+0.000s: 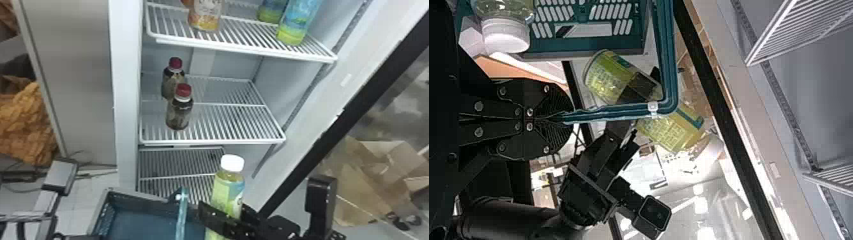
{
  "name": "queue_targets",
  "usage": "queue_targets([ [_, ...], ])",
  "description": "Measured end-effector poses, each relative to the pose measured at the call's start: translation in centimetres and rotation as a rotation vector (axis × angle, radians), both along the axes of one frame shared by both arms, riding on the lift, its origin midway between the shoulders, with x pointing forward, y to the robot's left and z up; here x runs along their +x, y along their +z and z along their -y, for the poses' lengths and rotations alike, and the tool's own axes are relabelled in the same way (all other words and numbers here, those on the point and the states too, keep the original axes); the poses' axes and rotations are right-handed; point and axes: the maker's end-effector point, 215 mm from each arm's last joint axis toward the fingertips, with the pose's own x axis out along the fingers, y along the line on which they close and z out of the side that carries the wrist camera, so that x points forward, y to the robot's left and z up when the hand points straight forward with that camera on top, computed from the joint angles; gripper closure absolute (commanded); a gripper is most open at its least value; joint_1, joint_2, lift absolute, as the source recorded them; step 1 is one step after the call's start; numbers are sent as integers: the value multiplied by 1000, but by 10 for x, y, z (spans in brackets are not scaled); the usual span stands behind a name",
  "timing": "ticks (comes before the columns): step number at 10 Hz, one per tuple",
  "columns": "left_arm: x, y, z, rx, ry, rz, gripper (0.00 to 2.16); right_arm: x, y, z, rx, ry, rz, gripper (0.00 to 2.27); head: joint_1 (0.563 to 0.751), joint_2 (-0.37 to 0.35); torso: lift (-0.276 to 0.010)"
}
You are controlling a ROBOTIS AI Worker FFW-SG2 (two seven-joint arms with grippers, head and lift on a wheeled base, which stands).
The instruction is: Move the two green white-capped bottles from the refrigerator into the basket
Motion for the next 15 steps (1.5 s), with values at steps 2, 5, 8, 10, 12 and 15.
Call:
queue_targets([
  [2, -1, 0, 0, -2, 1, -3, 1161, -5, -3, -2, -4, 3, -21, 731, 695, -350, -263],
  [5, -1, 0, 0, -5, 2, -6, 1161, -1, 1, -1, 3, -4, -3, 437, 695, -350, -263],
  [8, -3, 0, 0, -8, 1, -10, 1161, 8, 10, 0, 15, -15, 41, 427, 695, -350, -263],
  [10, -3, 0, -1, -9, 3, -11, 1161, 12, 15, 1, 16, -22, 64, 429, 695, -350, -263],
  [12, -3, 0, -1, -9, 3, -10, 1161, 22, 29, 11, -17, -51, 125, 433, 695, -350, -263],
  [15, -2, 1, 0, -8, 2, -8, 1161, 41, 80, 40, -127, -142, 311, 433, 695, -350, -263],
])
